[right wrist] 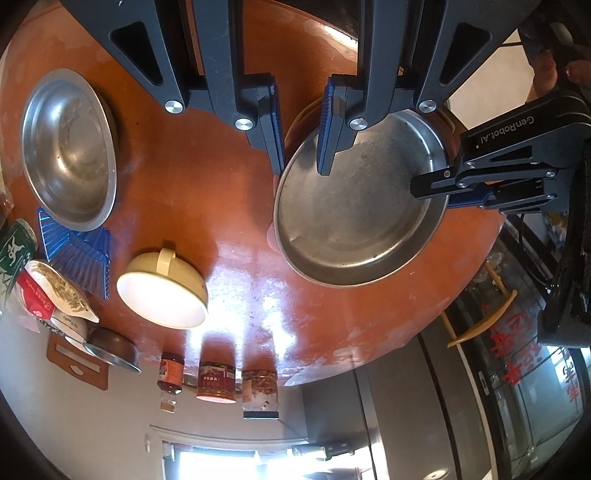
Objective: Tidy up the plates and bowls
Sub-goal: 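Lift the silver tray with the left tool and lower it onto the pink plate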
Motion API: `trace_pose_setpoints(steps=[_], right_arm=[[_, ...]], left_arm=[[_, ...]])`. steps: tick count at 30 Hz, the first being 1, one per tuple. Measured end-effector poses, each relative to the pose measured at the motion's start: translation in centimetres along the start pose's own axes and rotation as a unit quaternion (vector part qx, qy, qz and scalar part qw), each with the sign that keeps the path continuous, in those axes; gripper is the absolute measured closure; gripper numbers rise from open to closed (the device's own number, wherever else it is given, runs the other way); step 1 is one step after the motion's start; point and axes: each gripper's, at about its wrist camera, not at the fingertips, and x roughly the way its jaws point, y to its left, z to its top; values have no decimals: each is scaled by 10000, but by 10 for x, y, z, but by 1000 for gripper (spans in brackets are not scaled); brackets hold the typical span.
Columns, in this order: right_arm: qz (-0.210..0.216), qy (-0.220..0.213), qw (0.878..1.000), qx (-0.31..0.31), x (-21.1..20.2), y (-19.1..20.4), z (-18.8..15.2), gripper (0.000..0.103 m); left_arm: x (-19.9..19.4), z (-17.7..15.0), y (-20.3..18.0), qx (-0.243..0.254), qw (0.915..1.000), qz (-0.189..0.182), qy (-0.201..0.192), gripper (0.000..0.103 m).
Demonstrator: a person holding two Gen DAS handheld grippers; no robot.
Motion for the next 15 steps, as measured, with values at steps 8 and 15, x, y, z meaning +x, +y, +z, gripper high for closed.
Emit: trace_pose_setpoints(steps=[8, 15], right_arm=[[57, 84, 9999, -81, 1, 5, -2, 83], [140, 138, 9998, -36, 1, 2, -2, 78]], left_arm=[[1, -2, 3, -29, 10000, -3, 61, 80], [3, -4, 6, -94, 9999, -47, 80, 80]])
